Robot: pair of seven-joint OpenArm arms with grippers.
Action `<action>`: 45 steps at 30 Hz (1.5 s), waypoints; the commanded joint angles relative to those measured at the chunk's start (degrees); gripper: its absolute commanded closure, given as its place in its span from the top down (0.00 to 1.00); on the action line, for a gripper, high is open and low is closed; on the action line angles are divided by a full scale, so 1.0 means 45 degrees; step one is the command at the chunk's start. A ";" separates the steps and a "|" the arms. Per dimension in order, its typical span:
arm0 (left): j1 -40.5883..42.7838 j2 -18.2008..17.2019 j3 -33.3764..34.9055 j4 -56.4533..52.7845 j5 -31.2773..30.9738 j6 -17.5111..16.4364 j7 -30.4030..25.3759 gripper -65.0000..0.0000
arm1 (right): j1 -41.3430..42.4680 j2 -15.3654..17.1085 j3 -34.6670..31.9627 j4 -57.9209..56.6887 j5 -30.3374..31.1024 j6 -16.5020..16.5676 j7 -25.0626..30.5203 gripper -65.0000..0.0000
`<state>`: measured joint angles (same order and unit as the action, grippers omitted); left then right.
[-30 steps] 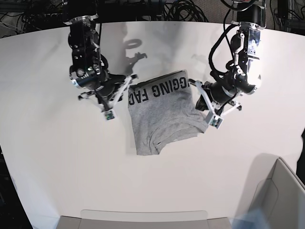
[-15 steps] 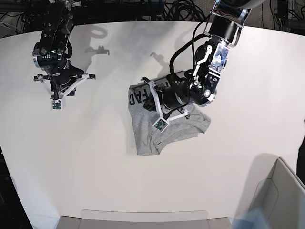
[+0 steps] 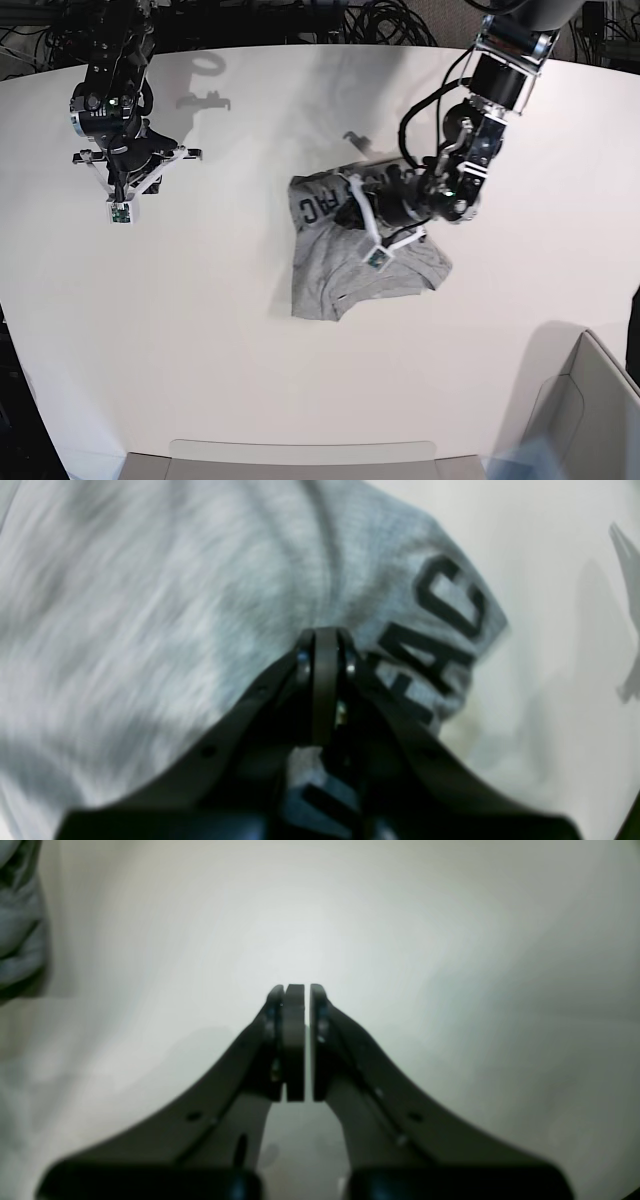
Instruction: Fold the T-shirt properly
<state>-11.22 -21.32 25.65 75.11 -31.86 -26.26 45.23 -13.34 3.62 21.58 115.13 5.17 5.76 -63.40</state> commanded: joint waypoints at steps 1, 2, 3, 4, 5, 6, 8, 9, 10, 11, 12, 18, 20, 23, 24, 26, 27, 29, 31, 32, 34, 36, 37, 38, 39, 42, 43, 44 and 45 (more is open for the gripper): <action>0.0081 -0.0761 -0.0279 -0.0154 0.1404 0.0669 0.1289 0.00 | 0.0123 0.0085 0.0000 0.0252 0.0033 0.0019 0.0227 0.02; 0.0160 -0.1269 -0.0337 -0.0174 0.1404 0.0669 0.1250 0.00 | 0.0123 0.0085 0.0000 0.0252 0.0033 0.0019 0.0227 0.02; 0.0199 -0.1621 -0.0337 -0.0174 0.1404 0.0649 0.1211 0.00 | 0.0123 0.0085 0.0000 0.0252 0.0033 0.0019 0.0227 0.02; 0.0199 -0.1953 -0.0337 -0.0174 0.1404 0.0649 0.1211 0.00 | 0.0123 0.0085 0.0000 0.0252 0.0033 0.0019 0.0227 0.02; 0.0199 -0.2266 -0.0357 -0.0174 0.1404 0.0649 0.1211 0.00 | 0.0123 0.0085 -0.0020 0.0252 0.0033 0.0019 0.0227 0.02; 0.0199 -0.2598 -0.0435 -0.0174 0.1404 0.0649 0.1211 0.00 | 0.0142 0.0085 -0.0020 0.0252 0.0033 0.0039 0.0227 0.02; 0.0199 -0.3184 -0.0435 -0.0291 0.1404 0.0649 0.1211 0.00 | 0.0142 0.0085 -0.0039 0.0252 0.0053 0.0039 0.0227 0.02; 0.0179 -0.3399 -0.0435 -0.0447 0.1404 0.0649 0.1191 0.00 | 0.0142 0.0085 -0.0039 0.0252 0.0072 0.0039 0.0227 0.02; 0.0140 -0.3594 -0.0435 -0.0740 0.1404 0.0649 0.1152 0.00 | 0.0142 0.0085 -0.0039 0.0252 0.0072 0.0039 0.0227 0.02; 0.0140 -0.3750 -0.0396 -0.1053 0.1404 0.0629 0.0996 0.00 | 0.0142 0.0085 -0.0039 0.0252 0.0072 0.0058 0.0227 0.02; 0.0120 -0.3887 -0.0376 -0.1346 0.1404 0.0629 0.0761 0.00 | 0.0103 0.0085 -0.0039 0.0252 0.0072 0.0058 0.0227 0.02; 0.0120 -0.4532 -0.0396 -0.1815 0.1404 0.0629 0.0253 0.00 | -0.0073 0.0280 -0.0039 0.0291 0.0092 0.0058 0.0227 0.02; 0.0101 -0.4532 -0.0454 -0.1795 0.1404 0.0629 0.0156 0.00 | -0.0092 0.0241 -0.0039 0.0486 0.0111 0.0058 0.0227 0.02; 0.0081 -0.4532 -0.0767 -0.0564 0.1404 0.0649 0.0195 0.00 | -0.0034 0.0183 -0.0039 0.0662 0.0111 0.0058 0.0266 0.02; 0.0101 -0.4473 -0.1236 -0.0056 0.1404 0.0649 0.0253 0.00 | 0.0045 0.0183 -0.0039 0.0681 0.0131 0.0058 0.0286 0.02; 0.0179 -0.4375 -0.2564 0.0979 0.1384 0.0669 0.0253 0.00 | 0.0123 0.0241 -0.0039 0.0701 0.0483 0.0058 0.0540 0.02; 0.0199 -0.4024 -0.3268 0.1506 0.1384 0.0669 0.0253 0.00 | 0.0084 0.0261 -0.0039 0.0701 0.0776 0.0058 0.0911 0.02; 0.0277 -0.3379 -0.4635 0.2210 0.1384 0.0669 0.0273 0.00 | -0.0073 0.0398 -0.0039 0.0701 0.1459 0.0058 0.1810 0.02; 0.0726 -0.2891 -0.5964 0.3069 0.1384 0.0669 0.0175 0.00 | -0.0346 0.0808 -0.0039 0.0701 0.2280 0.0058 0.2572 0.02; 0.0961 -0.2695 -0.6491 0.3597 0.1384 0.0669 0.0156 0.00 | -0.0424 0.1042 -0.0039 0.0701 0.2749 0.0058 0.2923 0.02; 0.1332 -0.2246 -0.7312 0.4886 0.1384 0.0669 0.0156 0.00 | -0.0678 0.1433 0.0019 0.0701 0.3667 0.0058 0.3509 0.02; 0.2133 -0.1836 -0.8210 0.6273 0.1384 0.0669 0.0156 0.00 | -0.1010 0.2058 -0.0020 0.0701 0.4487 0.0058 0.4095 0.02; 0.2758 -0.1582 -0.8718 0.6898 0.1384 0.0669 0.0136 0.00 | -0.1225 0.2332 -0.0020 0.0701 0.4820 0.0058 0.4310 0.02; 0.3305 -0.1269 -0.9187 0.7406 0.1384 0.0669 0.0117 0.00 | -0.1440 0.2586 -0.0020 0.0701 0.5230 0.0058 0.4545 0.02; 0.3910 -0.0859 -0.9773 0.7934 0.1384 0.0669 0.0058 0.00 | -0.1616 0.2820 -0.0020 0.0701 0.5679 0.0058 0.4799 0.02; 0.5610 0.0469 -1.1297 0.8774 0.1384 0.0669 -0.0919 0.00 | -0.2280 0.3172 0.0000 0.0701 0.6246 0.0058 0.5815 0.02; 0.6040 0.0841 -1.1688 0.8911 0.1384 0.0669 -0.1329 0.00 | -0.2534 0.3172 -0.0020 0.0720 0.6246 0.0058 0.6362 0.02; 0.6392 0.1114 -1.1981 0.9008 0.1384 0.0669 -0.1602 0.00 | -0.2769 0.3152 -0.0020 0.0720 0.6246 0.0058 0.6948 0.02; 0.6704 0.1329 -1.2176 0.9086 0.1384 0.0669 -0.1817 0.00 | -0.3081 0.3133 -0.0039 0.0720 0.6246 0.0078 0.7670 0.02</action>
<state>19.75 -14.20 -28.69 114.48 -25.06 -23.29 39.57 -27.20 17.10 21.04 117.30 32.84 6.00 -29.34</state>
